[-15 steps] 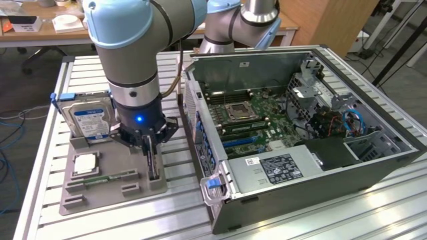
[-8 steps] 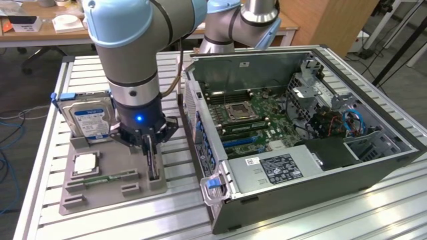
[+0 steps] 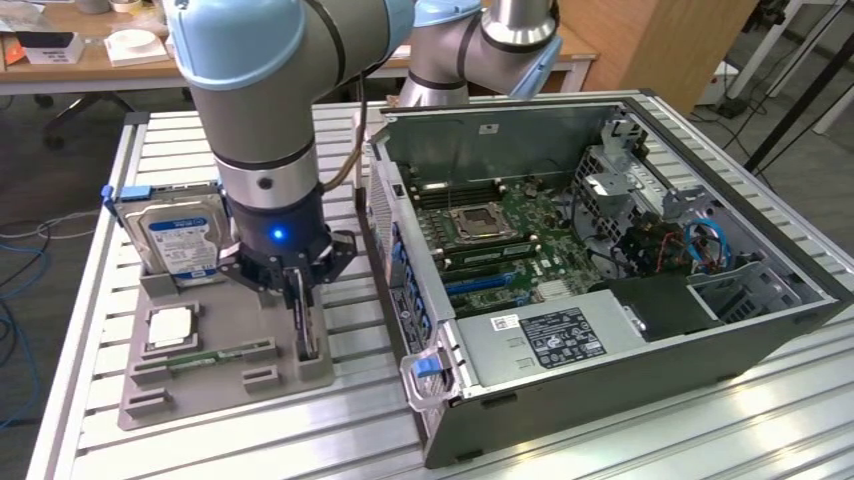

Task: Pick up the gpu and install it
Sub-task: 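Pick up the gpu and move the gpu toward the slot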

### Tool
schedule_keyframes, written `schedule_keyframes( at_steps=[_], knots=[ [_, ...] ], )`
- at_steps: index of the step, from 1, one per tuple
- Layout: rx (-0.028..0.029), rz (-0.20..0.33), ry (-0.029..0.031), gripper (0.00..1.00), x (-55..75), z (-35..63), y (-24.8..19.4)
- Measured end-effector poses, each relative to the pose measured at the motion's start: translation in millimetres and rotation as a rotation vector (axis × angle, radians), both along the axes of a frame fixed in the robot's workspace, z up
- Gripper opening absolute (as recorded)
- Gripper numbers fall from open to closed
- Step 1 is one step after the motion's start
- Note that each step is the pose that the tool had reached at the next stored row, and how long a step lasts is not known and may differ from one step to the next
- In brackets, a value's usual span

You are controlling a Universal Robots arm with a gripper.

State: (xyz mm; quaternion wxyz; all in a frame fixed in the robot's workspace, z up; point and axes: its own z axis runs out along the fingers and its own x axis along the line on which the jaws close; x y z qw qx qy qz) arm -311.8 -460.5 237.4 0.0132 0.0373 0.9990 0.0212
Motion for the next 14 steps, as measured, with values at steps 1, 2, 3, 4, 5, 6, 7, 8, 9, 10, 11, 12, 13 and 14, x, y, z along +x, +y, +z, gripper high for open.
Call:
schedule_keyframes(
  at_steps=[1,2,3,4,5,6,7,8,9,10,11,12,13,14],
  knots=[
    [-0.0001,0.000,0.0001,0.27,0.0,0.7,0.0],
    [0.0000,0.000,0.0000,0.27,0.0,1.4,0.0],
    [0.0000,0.000,0.0000,0.27,0.0,2.1,0.0],
    [-0.0001,0.000,-0.0001,0.27,0.0,3.0,0.0],
    [-0.0001,0.000,-0.0001,0.27,0.0,3.8,0.0],
    [-0.0001,0.000,0.0000,0.27,0.0,4.8,0.0],
    [-0.0001,0.000,0.0000,0.27,0.0,5.9,0.0],
    [-0.0001,0.000,0.0000,0.27,0.0,7.0,0.0],
    [-0.0001,0.000,0.0001,0.27,0.0,8.1,0.0],
    [-0.0001,0.000,-0.0001,0.27,0.0,9.2,0.0],
    [-0.0001,0.000,-0.0001,0.27,0.0,10.4,0.0],
    [-0.0001,0.000,0.0000,0.27,0.0,11.6,0.0],
    [-0.0001,0.000,-0.0001,0.27,0.0,12.8,0.0],
    [-0.0002,0.000,0.0000,0.27,0.0,14.1,0.0]
  ],
)
